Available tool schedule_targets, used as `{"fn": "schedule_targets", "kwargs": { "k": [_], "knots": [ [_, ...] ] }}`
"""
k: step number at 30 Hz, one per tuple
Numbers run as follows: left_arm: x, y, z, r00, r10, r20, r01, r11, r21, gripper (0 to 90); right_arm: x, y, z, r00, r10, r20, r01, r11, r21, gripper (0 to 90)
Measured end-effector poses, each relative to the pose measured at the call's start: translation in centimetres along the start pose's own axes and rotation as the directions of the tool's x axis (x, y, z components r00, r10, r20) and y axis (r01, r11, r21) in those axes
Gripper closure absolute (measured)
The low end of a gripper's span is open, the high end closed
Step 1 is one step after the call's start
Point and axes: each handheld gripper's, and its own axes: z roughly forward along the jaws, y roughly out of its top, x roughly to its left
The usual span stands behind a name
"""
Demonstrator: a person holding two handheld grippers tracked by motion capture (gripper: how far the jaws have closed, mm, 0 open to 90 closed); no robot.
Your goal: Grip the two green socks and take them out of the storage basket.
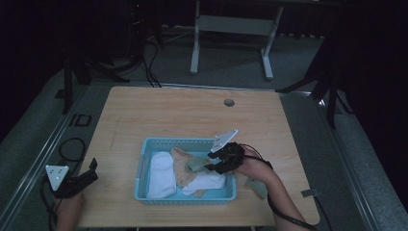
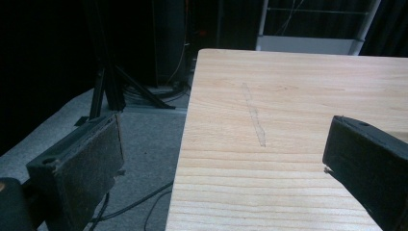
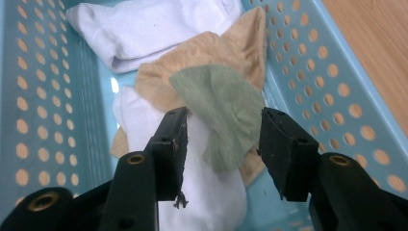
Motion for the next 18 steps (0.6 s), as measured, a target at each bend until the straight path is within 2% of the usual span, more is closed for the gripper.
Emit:
{"fn": "schedule_targets", "kwargs": {
  "k": [5, 9, 18],
  "knots": [
    [0.0, 0.0, 0.0, 1.0, 0.0, 0.001, 0.0, 1.0, 0.0, 0.7, 0.2, 0.3, 1.0, 0.9999, -0.01, -0.003, 0.01, 1.0, 0.02, 51.5],
    [0.0, 0.0, 0.0, 1.0, -0.001, 0.001, 0.001, 1.0, 0.001, 0.7, 0.4, 0.4, 2.1, 0.9997, -0.023, -0.011, 0.024, 0.998, 0.056, 51.4],
    [0.0, 0.0, 0.0, 1.0, -0.001, 0.001, 0.001, 1.0, 0.0, 0.7, 0.8, 0.6, 4.2, 0.9972, -0.074, 0.012, 0.072, 0.988, 0.139, 54.4]
  ]
}}
